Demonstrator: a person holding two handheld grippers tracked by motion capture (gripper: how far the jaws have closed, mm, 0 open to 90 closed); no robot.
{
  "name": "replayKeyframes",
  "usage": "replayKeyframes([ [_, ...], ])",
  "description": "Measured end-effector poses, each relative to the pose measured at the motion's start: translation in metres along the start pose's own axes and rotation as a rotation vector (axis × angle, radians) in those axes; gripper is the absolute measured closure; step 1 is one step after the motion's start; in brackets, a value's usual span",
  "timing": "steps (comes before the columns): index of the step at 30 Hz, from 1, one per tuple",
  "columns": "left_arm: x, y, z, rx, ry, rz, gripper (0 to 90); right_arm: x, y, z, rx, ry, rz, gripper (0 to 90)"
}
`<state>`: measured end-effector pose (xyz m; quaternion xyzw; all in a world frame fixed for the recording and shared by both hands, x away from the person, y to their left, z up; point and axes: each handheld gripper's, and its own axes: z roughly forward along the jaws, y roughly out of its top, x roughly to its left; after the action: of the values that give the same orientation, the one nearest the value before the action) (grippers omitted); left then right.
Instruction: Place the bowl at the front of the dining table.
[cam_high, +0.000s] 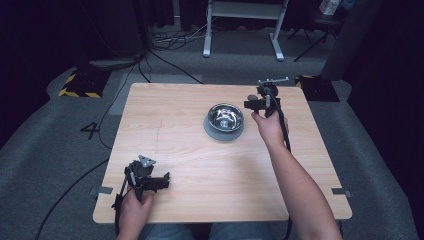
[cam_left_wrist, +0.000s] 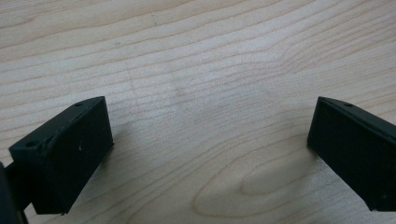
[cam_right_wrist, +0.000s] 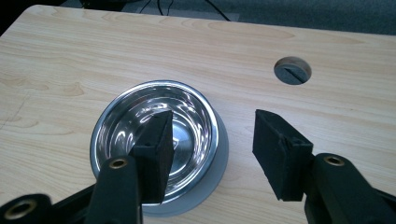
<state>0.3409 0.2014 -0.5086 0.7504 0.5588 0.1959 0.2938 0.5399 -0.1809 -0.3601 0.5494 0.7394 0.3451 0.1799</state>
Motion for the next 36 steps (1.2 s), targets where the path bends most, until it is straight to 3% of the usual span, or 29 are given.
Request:
replayKeyframes([
  [17, 0.0, 0.0, 0.0, 0.0, 0.0, 0.0, 0.2, -0.021, -0.027, -0.054, -0.059, 0.028, -0.037, 45.6],
  [36, 0.0, 0.0, 0.0, 0.0, 0.0, 0.0, 0.2, -0.051, -0.078, -0.093, -0.102, 0.01, -0.062, 39.5],
])
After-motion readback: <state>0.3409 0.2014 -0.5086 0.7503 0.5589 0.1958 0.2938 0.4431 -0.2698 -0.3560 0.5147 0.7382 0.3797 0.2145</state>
